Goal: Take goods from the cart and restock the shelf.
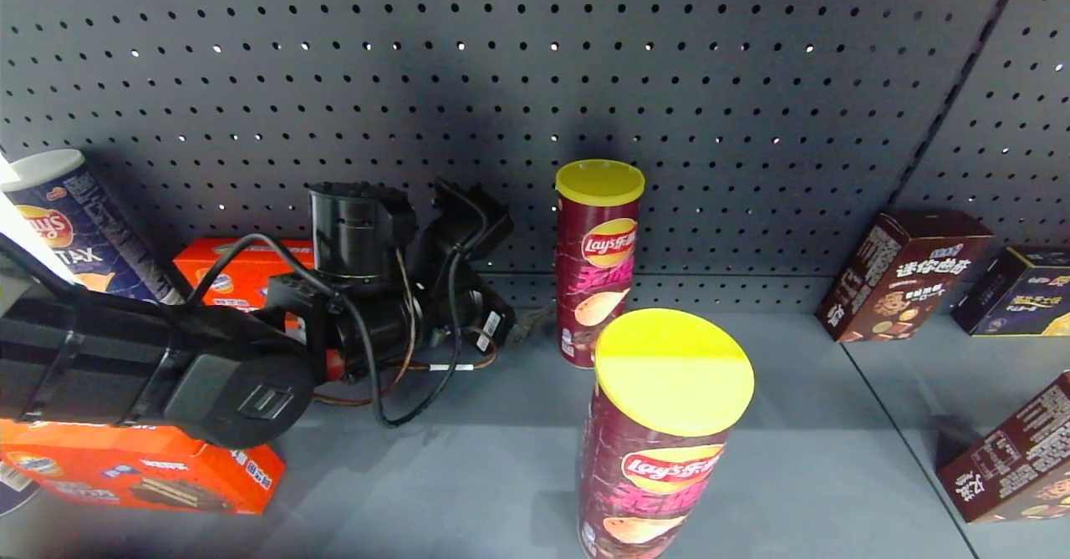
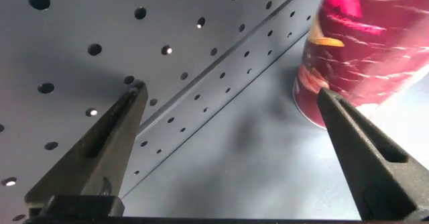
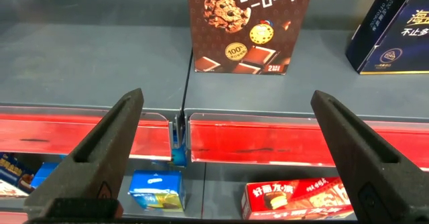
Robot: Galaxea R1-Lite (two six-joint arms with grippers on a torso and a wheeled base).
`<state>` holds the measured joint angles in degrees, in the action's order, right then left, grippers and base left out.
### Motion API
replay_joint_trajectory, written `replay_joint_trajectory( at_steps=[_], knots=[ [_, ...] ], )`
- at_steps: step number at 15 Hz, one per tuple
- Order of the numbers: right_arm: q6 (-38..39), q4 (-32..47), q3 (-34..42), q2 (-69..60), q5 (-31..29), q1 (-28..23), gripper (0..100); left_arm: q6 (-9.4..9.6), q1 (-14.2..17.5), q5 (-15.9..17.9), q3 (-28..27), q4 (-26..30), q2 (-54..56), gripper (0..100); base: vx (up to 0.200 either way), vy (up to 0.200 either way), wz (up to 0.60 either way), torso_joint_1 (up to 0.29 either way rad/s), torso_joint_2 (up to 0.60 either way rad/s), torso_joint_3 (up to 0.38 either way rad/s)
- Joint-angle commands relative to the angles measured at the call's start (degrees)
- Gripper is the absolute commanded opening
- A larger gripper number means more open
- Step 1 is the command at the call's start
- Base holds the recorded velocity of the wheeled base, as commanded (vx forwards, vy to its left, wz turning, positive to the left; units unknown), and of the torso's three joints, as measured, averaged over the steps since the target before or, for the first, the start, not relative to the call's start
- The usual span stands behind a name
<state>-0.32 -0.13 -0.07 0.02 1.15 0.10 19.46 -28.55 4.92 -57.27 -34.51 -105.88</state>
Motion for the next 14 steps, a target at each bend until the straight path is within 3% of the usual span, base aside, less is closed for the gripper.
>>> replay_joint_trajectory(
  at_steps=[1,12,14],
  knots=[
    [0.0,0.0,0.0,0.0,0.1,0.0,100,0.06,-0.1,0.2,1.5,0.1,3.3,100,0.0,0.0,0.0,0.0,0.0,0.0],
    [0.0,0.0,0.1,0.0,0.0,0.0,100,-0.12,-0.8,0.0,13.2,-1.0,22.5,100,0.0,0.0,0.0,0.0,0.0,0.0],
    [0.0,0.0,0.1,0.0,0.1,0.0,100,-0.21,-3.2,-0.1,15.6,-2.7,26.9,100,0.0,0.0,0.0,0.0,0.0,0.0]
  ],
)
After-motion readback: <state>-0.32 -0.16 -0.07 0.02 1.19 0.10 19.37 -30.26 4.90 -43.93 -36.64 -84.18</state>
